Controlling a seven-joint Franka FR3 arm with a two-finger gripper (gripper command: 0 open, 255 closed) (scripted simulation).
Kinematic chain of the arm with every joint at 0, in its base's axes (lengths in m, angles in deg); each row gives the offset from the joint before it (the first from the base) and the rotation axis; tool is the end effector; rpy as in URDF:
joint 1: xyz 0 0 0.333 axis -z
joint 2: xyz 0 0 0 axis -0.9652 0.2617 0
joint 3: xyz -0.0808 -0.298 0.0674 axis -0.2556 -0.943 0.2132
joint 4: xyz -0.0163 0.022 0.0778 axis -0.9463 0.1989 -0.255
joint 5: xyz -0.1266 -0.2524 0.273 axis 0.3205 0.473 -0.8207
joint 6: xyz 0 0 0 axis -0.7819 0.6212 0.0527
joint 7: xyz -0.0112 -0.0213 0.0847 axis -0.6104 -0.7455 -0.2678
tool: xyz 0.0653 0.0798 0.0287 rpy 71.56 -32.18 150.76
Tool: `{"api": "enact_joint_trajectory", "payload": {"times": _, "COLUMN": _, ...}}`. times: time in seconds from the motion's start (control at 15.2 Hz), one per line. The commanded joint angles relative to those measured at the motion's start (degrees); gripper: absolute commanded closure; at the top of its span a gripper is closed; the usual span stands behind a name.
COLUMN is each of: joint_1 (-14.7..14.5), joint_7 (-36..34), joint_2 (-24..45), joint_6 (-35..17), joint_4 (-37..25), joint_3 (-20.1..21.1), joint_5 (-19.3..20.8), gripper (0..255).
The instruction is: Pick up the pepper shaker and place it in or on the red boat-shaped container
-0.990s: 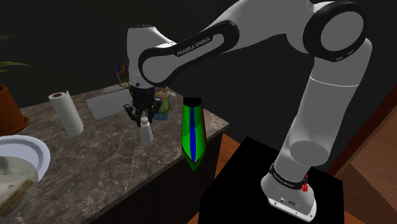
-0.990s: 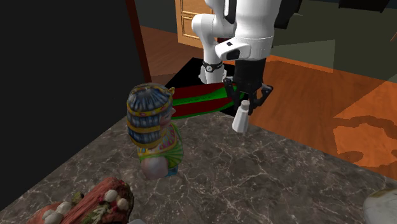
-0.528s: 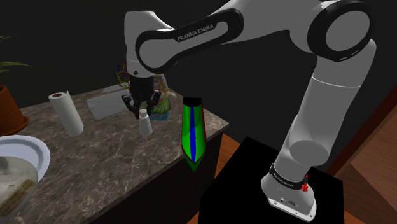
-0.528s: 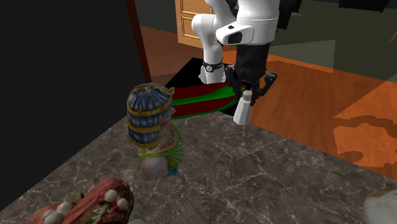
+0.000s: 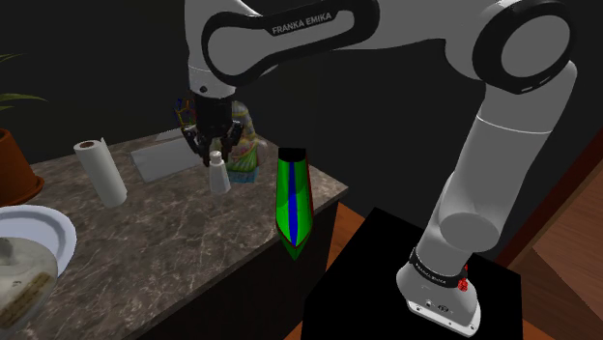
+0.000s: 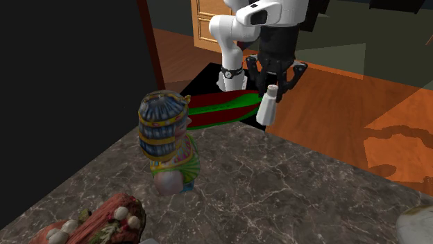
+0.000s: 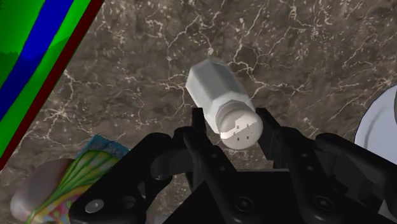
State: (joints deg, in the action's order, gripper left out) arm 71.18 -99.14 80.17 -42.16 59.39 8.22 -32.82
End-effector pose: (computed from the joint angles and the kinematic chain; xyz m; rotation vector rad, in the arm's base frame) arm 0.5224 0.2636 0.5148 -3.0345 0.3455 -0.1048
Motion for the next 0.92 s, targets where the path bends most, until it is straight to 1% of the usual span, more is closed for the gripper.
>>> {"api": "enact_joint_trajectory", "payload": {"times": 0.0, "joint_1": 0.0, "joint_7": -0.1, "joint_2": 0.0, "joint_6": 1.6, "joint_4": -1.6, "joint_3": 0.0, "joint_5": 0.0, "gripper": 255}}
{"api": "enact_joint_trajectory", "payload": {"times": 0.13, "joint_1": 0.0, "joint_7": -0.1, "joint_2": -0.1, "joint_6": 2.8, "joint_4": -2.7, "joint_3": 0.0, "joint_5": 0.0, "gripper": 255}}
{"api": "enact_joint_trajectory", "payload": {"times": 0.53, "joint_1": 3.3, "joint_7": 8.6, "joint_2": -11.2, "joint_6": 3.5, "joint_4": 7.4, "joint_3": -4.0, "joint_5": -4.9, "gripper": 255}}
{"api": "enact_joint_trajectory", "payload": {"times": 0.86, "joint_1": 5.2, "joint_7": 15.6, "joint_2": -19.1, "joint_6": 5.4, "joint_4": 13.7, "joint_3": -8.4, "joint_5": -6.9, "gripper": 255}}
